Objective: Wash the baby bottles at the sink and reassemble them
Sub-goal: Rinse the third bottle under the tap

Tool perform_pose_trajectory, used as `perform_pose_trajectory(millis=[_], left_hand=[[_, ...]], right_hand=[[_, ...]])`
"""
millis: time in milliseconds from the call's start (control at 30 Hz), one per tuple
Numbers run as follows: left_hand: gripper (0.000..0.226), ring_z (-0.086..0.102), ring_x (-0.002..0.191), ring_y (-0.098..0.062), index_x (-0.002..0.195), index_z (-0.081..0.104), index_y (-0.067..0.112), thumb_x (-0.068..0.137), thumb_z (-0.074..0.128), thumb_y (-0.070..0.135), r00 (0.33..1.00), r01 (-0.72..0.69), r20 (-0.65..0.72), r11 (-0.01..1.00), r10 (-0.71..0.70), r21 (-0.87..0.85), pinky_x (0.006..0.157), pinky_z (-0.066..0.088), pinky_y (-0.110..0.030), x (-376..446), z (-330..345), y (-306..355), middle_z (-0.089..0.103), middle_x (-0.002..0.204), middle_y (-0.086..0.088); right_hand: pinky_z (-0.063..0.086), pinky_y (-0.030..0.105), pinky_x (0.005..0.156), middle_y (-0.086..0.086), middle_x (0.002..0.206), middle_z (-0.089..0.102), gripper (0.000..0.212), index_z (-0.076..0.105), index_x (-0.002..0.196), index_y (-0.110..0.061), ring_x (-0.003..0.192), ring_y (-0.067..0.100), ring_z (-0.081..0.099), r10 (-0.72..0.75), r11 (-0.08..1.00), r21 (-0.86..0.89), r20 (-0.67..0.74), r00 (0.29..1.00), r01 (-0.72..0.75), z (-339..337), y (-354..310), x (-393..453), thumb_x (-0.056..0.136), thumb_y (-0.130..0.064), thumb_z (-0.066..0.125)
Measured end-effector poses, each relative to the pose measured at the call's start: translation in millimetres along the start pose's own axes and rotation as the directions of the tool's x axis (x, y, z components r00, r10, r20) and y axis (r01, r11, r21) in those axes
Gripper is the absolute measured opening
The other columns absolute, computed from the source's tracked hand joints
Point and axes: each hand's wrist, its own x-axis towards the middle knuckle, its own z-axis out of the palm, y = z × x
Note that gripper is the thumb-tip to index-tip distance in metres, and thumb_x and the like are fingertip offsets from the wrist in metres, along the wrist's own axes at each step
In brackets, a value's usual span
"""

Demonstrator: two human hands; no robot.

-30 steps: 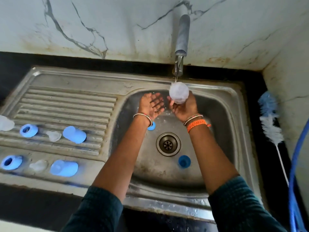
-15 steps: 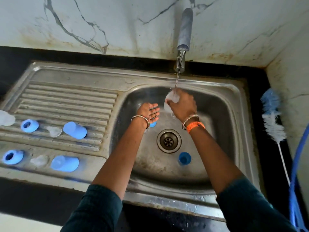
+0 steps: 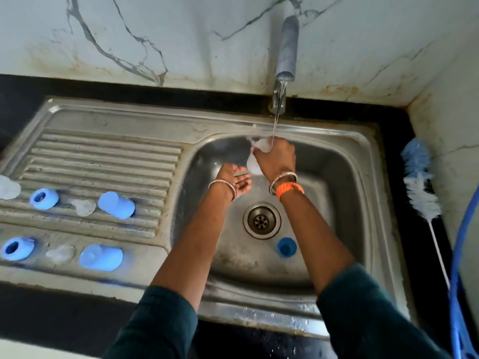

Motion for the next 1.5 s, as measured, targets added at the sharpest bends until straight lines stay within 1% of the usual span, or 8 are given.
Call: perform_pose_trajectory(millis=[100,167,333,500,667,867,1167,1500], left_hand=[[0.032,0.054,0.079,-0.024,0.089,0.055,0.009,0.095,0.032,0.03,0.993,-0.041,0.108,0.994,0.053,-0.106,0.086,0.043,-0.039,-5,3,11,0.057,0.099,-0.014],[0.027,0.059,0.079,-0.022,0.095,0.057,0.013,0.094,0.039,0.034,0.973,-0.122,0.186,0.987,0.139,-0.1,0.078,0.047,-0.035,-18,8,18,0.062,0.089,-0.009],[0.009,0.055,0.087,-0.016,0.102,0.057,0.024,0.094,0.055,0.02,0.912,-0.344,0.266,0.936,0.312,0.08,0.075,0.048,-0.026,-46,25,34,0.061,0.094,-0.003],[0.021,0.054,0.095,-0.02,0.111,0.056,0.019,0.09,0.062,0.022,0.922,-0.361,0.244,0.894,0.3,0.267,0.071,0.05,-0.025,-64,26,30,0.058,0.108,-0.007],[0.006,0.06,0.082,-0.017,0.092,0.061,0.021,0.088,0.065,0.022,0.909,-0.367,0.306,0.89,0.281,0.272,0.07,0.053,-0.026,-75,16,41,0.063,0.095,-0.004],[0.004,0.059,0.097,-0.022,0.094,0.059,0.019,0.091,0.06,0.017,0.869,-0.394,0.452,0.834,0.201,0.387,0.085,0.051,-0.034,-91,-32,85,0.062,0.097,-0.003],[0.014,0.063,0.084,-0.017,0.095,0.058,0.013,0.087,0.061,0.002,0.845,-0.513,0.491,0.575,0.211,0.637,0.082,0.054,-0.034,-119,-247,248,0.063,0.093,-0.004],[0.013,0.07,0.069,-0.015,0.095,0.059,0.008,0.085,0.063,0.001,0.937,-0.338,0.278,0.743,0.211,0.577,0.06,0.059,-0.026,-83,-437,326,0.065,0.091,-0.009]], right_hand=[[0.054,0.034,0.075,0.017,0.094,0.068,0.022,0.064,0.088,-0.005,0.089,0.032,0.065,0.145,0.904,0.399,0.051,0.988,-0.153,-11,-8,8,0.085,-0.027,0.066],[0.058,0.032,0.06,0.016,0.087,0.065,0.015,0.061,0.091,-0.006,0.076,0.028,0.063,0.293,0.54,0.721,0.324,0.9,-0.435,-20,-9,8,0.092,-0.019,0.053],[0.055,0.035,0.076,0.021,0.114,0.057,0.026,0.052,0.112,-0.002,0.098,0.031,0.058,0.367,0.145,0.753,0.561,0.742,-0.641,-29,2,-2,0.097,-0.013,0.034],[0.047,0.048,0.084,0.021,0.117,0.053,0.034,0.049,0.125,0.001,0.114,0.037,0.053,0.433,0.298,0.677,0.532,0.728,-0.673,-40,2,-14,0.102,-0.014,0.03],[0.054,0.042,0.066,0.02,0.092,0.062,0.014,0.063,0.09,0.001,0.068,0.028,0.061,0.447,0.669,0.475,0.357,0.82,-0.571,-55,-2,-28,0.091,-0.001,0.05],[0.053,0.043,0.079,0.02,0.109,0.063,0.065,0.055,0.124,-0.003,0.097,0.034,0.062,0.192,0.624,0.506,0.639,0.745,-0.595,-53,-45,-45,0.087,-0.057,0.053],[0.049,0.047,0.095,0.031,0.136,0.046,0.046,0.051,0.126,0.011,0.103,0.034,0.056,0.019,0.706,0.517,0.668,0.744,-0.483,118,-231,-80,0.09,-0.015,0.063],[0.059,0.038,0.066,0.026,0.099,0.064,0.033,0.061,0.107,0.013,0.076,0.03,0.064,0.085,0.824,0.407,0.6,0.795,-0.395,289,-356,-114,0.083,-0.007,0.071]])
